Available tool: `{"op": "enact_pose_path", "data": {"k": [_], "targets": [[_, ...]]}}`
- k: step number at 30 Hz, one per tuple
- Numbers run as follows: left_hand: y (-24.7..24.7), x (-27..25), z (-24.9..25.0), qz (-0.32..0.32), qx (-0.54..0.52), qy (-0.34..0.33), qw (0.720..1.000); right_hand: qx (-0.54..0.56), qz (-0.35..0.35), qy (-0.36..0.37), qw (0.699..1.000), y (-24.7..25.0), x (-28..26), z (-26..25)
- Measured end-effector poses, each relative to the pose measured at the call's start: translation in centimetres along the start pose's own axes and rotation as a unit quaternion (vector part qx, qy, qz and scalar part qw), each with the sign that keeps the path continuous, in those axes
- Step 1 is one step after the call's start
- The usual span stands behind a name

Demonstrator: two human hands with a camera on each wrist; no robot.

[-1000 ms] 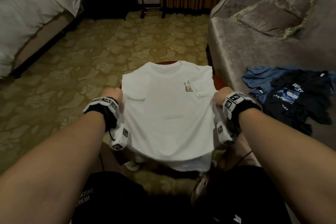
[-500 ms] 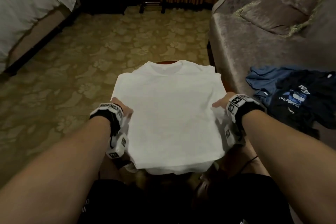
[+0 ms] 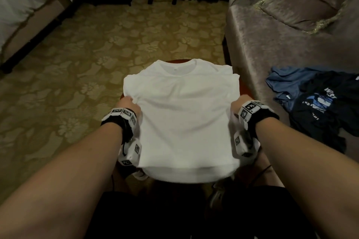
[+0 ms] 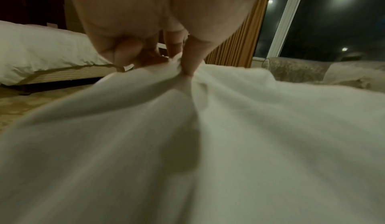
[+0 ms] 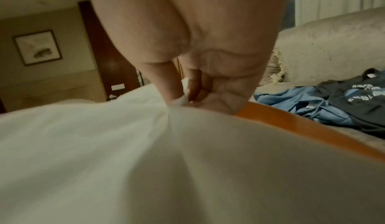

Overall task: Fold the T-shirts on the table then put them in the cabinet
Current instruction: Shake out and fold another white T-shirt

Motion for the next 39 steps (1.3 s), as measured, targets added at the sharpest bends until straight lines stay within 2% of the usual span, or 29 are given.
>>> {"op": "enact_pose_path", "data": {"k": [1,3,4,5,6,8,10,12,15,19,22,27,35,39], "targets": [[0.7,-0.2,0.6,0.01,-0.045,0.0,0.999,-0.013,0.004,0.014,1.0,0.6,0.3,-0.5],[2.9,0.1,2.3,0.085,-0.149,-0.02,0.985,0.133,0.065,-0.011,0.989,2.4,1.5,-0.8],[4.0,-0.1,3.1,0.118,-0.19,-0.04,0.974,0.186,0.128,0.009,0.974,3.3,1.8,-0.9],[4.7,-0.2,3.6,0.129,-0.225,-0.054,0.964,0.199,0.159,0.016,0.967,3.8,2.2,-0.8],[4.8,-0.2,3.8,0.128,-0.242,-0.061,0.96,0.201,0.157,0.016,0.967,4.1,2.8,-0.8],[4.5,-0.6,3.5,0.093,-0.205,-0.068,0.972,0.171,0.13,0.022,0.976,4.0,2.6,-0.6],[3.0,-1.0,2.5,0.019,-0.113,-0.068,0.991,0.1,0.082,0.029,0.991,3.4,2.5,-0.3],[1.0,-1.3,1.3,-0.046,-0.038,-0.078,0.995,0.05,0.031,0.046,0.997,2.1,1.9,0.2],[-0.7,-2.0,0.1,-0.089,0.07,-0.079,0.99,0.024,-0.033,0.073,0.997,0.2,0.7,0.4],[-1.4,-2.6,0.0,-0.064,0.212,-0.108,0.969,-0.053,-0.085,0.075,0.992,-2.4,-0.3,0.9],[-1.5,-2.3,0.0,-0.05,0.199,-0.132,0.97,-0.144,-0.041,0.093,0.984,-3.0,-0.7,0.9],[-1.2,-2.5,-0.1,-0.021,0.156,-0.16,0.975,-0.147,-0.038,0.099,0.984,-2.4,-0.5,0.3],[-0.9,-2.6,0.1,-0.044,0.206,-0.191,0.959,-0.181,-0.036,0.125,0.975,-2.4,-1.2,0.0],[-1.1,-2.9,0.5,-0.027,0.218,-0.21,0.953,-0.179,-0.03,0.118,0.976,-2.2,-1.5,-0.1]]}}
Point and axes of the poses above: each hand's wrist, its own x-axis towards the middle knuckle, its own y-axis out of the back of the hand, z = x × y, the point moved 3 cm from there along x, towards the middle knuckle, and after that the axes turned 4 degrees about x, right-handed, at the moved point
